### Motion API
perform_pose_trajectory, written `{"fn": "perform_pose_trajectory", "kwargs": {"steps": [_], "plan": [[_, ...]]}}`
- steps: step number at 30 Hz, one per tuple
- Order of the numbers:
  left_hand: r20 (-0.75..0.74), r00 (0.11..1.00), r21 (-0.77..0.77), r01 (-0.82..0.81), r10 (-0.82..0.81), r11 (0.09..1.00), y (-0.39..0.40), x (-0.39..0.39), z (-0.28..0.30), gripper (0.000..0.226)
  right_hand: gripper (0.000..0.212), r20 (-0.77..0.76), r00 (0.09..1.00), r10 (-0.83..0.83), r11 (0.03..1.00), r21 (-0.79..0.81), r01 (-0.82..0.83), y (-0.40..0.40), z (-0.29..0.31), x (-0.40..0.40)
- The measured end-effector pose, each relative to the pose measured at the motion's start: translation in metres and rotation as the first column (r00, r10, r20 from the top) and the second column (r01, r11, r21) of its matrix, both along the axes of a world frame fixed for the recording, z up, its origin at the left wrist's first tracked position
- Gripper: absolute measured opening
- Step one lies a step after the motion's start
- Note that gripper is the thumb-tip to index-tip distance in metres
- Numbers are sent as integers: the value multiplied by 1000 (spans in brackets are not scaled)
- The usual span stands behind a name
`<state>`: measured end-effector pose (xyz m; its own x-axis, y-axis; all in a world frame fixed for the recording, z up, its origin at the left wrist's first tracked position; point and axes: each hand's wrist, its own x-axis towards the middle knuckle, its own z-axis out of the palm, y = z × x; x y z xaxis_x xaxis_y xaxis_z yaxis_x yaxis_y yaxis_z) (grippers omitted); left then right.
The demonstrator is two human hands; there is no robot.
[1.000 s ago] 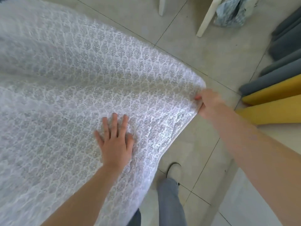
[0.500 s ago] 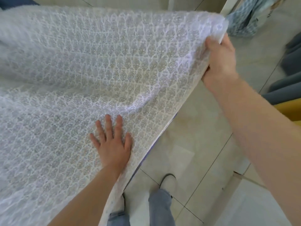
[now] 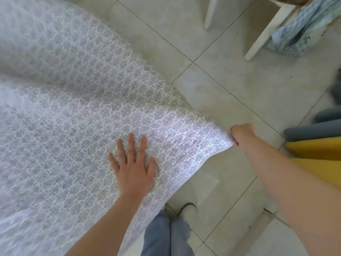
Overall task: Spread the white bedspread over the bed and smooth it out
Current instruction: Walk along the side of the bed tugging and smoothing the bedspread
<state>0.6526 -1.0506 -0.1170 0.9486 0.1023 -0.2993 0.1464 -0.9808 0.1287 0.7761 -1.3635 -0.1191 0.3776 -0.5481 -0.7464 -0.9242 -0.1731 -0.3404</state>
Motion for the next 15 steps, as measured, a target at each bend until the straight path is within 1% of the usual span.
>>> {"fn": "perform_pose_trajectory", "kwargs": {"steps": [1, 2, 3, 4, 5, 6, 7, 8, 9, 10, 11, 13, 14, 15], "plan": [[2, 1000, -5, 6, -6, 1000, 0, 0, 1, 66, 15, 32, 999, 43, 997, -66, -40, 6, 5, 8], [-1, 1000, -16, 20, -20, 1000, -1, 0, 1, 65, 31, 85, 990, 112, 986, -136, -99, 15, 12, 17], [-3, 1000, -37, 22, -22, 999, 0, 0, 2, 64, 38, 142, 968, 206, 967, -179, -179, 26, 23, 27], [-2, 1000, -61, -1, 1, 998, 4, 2, 2, 63, 37, 207, 929, 308, 942, -204, -267, 39, 30, 39], [3, 998, -82, -67, 67, 994, 10, 6, 3, 62, 31, 260, 881, 395, 915, -201, -350, 55, 38, 50], [10, 984, -96, -173, 175, 980, 19, 12, 4, 62, 25, 295, 826, 480, 876, -199, -439, 72, 45, 62], [12, 953, -104, -299, 302, 948, 30, 19, 4, 63, 19, 322, 768, 553, 833, -196, -518, 91, 51, 73], [10, 906, -109, -420, 424, 901, 46, 28, 4, 64, 17, 346, 701, 623, 779, -199, -594, 115, 54, 86], [6, 865, -107, -498, 501, 861, 60, 36, 4, 64, 19, 368, 629, 685, 721, -217, -658, 135, 57, 96], [0, 844, -103, -533, 536, 840, 73, 44, 4, 64, 24, 381, 552, 742, 658, -254, -709, 155, 59, 106], [-4, 840, -100, -540, 542, 836, 84, 49, 4, 63, 29, 379, 471, 796, 587, -299, -752, 173, 59, 115], [-7, 856, -89, -515, 516, 853, 95, 55, 3, 64, 43, 303, 332, 893, 433, -384, -815, 205, 58, 137], [-9, 864, -75, -503, 504, 861, 97, 55, 2, 66, 50, 253, 281, 926, 367, -420, -830, 217, 56, 148], [-7, 868, -59, -496, 497, 866, 98, 55, 0, 68, 56, 220, 248, 943, 323, -443, -836, 230, 54, 161]]}}
